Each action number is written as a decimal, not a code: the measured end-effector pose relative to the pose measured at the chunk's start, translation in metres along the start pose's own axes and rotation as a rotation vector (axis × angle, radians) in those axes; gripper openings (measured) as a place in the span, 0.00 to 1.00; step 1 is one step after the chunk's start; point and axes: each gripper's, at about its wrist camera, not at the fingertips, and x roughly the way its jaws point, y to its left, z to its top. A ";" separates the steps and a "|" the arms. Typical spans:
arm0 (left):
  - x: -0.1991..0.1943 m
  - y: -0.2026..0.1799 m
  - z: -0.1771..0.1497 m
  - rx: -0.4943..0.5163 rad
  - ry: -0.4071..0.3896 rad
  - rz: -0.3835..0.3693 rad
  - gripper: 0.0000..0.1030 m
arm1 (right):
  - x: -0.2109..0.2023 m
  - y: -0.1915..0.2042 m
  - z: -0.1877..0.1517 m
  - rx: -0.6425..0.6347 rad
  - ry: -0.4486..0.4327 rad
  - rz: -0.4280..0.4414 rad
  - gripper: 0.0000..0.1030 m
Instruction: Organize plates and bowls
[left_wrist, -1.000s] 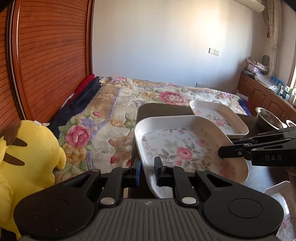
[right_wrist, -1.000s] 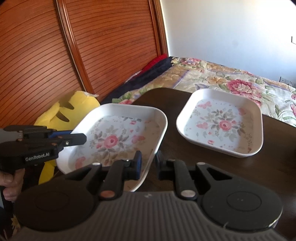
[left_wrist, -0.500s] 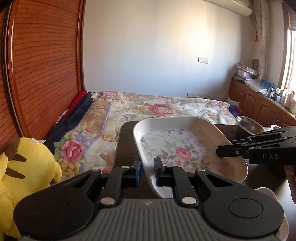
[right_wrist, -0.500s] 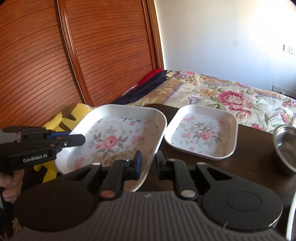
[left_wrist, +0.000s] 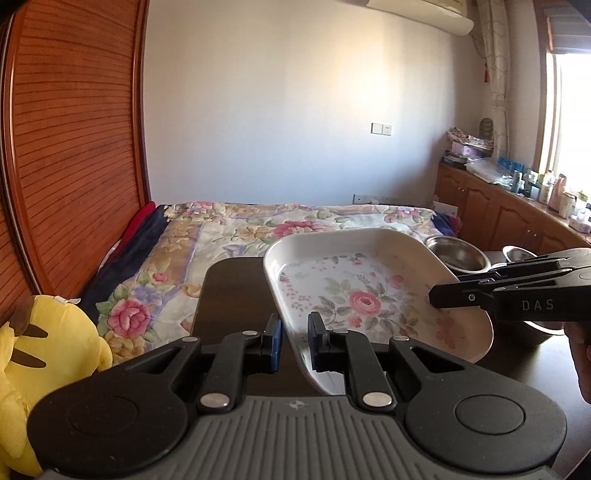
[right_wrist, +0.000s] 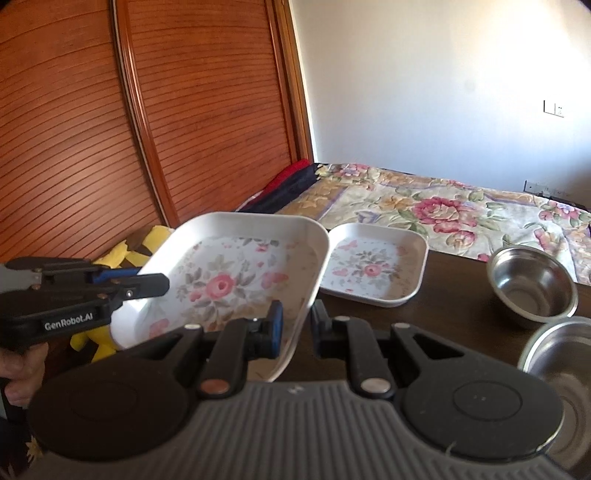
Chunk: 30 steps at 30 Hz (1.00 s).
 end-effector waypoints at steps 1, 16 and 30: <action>-0.002 -0.003 -0.001 0.002 -0.003 -0.001 0.16 | -0.003 -0.001 -0.001 0.001 -0.004 -0.001 0.17; -0.023 -0.039 -0.027 0.023 -0.007 -0.045 0.16 | -0.040 -0.011 -0.039 0.041 -0.034 -0.037 0.17; -0.041 -0.056 -0.054 0.021 0.005 -0.061 0.16 | -0.059 -0.006 -0.069 0.074 -0.032 -0.057 0.17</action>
